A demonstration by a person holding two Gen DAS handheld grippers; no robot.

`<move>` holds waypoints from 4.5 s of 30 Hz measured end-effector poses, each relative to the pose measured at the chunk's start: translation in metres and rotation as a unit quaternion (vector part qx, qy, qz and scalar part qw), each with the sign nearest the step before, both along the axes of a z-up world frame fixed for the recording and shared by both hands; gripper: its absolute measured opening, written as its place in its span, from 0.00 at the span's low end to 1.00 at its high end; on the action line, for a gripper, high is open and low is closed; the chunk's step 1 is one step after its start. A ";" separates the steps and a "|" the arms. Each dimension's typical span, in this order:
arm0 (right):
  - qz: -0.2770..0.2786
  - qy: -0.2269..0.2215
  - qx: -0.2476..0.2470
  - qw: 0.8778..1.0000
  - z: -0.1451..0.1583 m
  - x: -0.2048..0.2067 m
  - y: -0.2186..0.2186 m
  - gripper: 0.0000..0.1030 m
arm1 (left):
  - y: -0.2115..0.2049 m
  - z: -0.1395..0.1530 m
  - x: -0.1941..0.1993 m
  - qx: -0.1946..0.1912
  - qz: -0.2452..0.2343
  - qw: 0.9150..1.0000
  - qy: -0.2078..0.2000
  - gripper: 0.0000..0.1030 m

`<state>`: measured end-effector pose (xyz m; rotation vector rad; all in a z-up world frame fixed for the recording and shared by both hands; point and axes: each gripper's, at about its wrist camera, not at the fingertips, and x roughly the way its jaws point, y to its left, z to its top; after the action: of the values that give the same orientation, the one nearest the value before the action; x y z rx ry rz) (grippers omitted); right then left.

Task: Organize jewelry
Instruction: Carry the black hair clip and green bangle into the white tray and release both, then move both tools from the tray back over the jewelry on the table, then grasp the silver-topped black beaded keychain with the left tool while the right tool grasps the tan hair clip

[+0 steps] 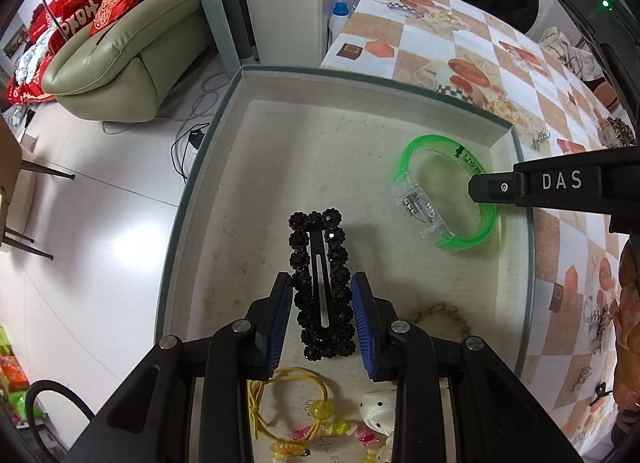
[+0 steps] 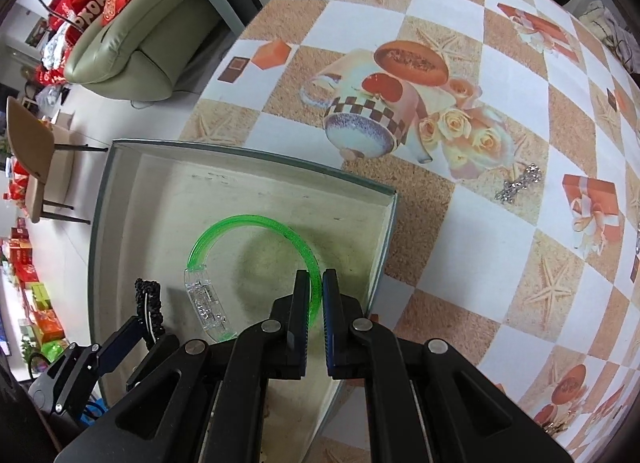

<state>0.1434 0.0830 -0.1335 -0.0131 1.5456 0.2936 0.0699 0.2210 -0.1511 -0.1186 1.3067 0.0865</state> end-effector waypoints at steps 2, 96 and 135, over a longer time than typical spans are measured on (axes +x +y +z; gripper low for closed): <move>0.003 0.000 -0.005 1.000 -0.002 0.000 0.002 0.07 | 0.001 -0.003 0.000 0.003 0.001 1.000 0.007 0.34; -0.415 0.108 0.075 0.900 0.007 -0.129 -0.325 0.29 | -0.299 -0.003 -0.095 0.000 -0.355 0.934 0.036 0.69; -0.385 0.070 0.119 0.912 0.049 -0.174 -0.344 0.08 | -0.240 0.058 -0.078 -0.103 -0.282 0.954 0.019 0.09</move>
<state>-0.0309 -0.2608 -0.0849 0.8092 1.5250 -0.1556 -0.0078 -0.0189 -0.0929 0.0840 1.3423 -0.5384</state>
